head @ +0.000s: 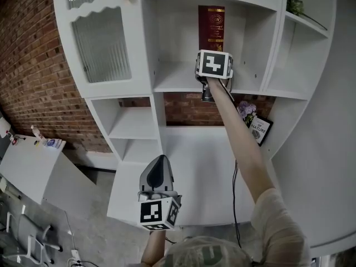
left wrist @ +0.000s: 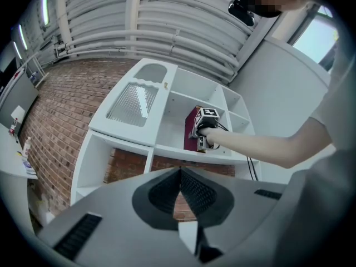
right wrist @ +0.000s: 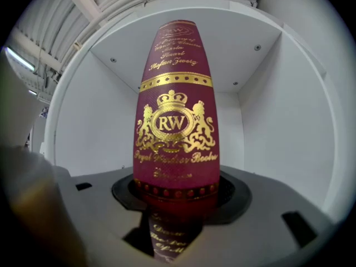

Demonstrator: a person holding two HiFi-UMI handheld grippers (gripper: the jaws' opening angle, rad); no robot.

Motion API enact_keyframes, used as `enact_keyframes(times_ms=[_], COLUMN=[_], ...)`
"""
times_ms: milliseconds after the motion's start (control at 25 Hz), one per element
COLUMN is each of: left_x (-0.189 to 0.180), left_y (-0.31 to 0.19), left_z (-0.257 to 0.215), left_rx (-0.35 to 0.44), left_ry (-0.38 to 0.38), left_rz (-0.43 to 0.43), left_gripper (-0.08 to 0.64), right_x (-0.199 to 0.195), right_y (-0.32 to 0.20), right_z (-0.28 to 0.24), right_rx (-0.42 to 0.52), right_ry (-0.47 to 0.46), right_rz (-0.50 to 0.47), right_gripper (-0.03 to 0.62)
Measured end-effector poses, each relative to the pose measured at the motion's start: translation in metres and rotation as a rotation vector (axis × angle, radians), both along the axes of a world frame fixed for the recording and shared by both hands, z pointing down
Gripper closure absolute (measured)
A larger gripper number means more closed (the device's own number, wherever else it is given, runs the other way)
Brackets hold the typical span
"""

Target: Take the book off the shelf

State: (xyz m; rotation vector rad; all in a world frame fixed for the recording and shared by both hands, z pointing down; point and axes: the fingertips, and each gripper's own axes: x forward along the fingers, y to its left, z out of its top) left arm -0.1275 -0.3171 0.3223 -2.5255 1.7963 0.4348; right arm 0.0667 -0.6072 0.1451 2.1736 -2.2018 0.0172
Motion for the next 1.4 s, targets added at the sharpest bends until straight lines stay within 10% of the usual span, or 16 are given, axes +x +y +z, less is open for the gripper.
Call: enact_keyframes(times_ms=[600,1400], left_x=[0.026,0.072], left_y=[0.016,0.038], left_z=[-0.02,-0.035], left_rx=[0.051,0.1], left_ry=[-0.054,-0.105], left_rz=[0.049,0.09], left_gripper=[0.548,0.548], right_x=[0.002,0.059], right_y=[0.175,0.363], right_z=[0.012,0.121], right_rx=[0.212,0.349], right_ry=[-0.123,-0.094], right_rz=[-0.186,-0.057], right_gripper=[0.351,0.351])
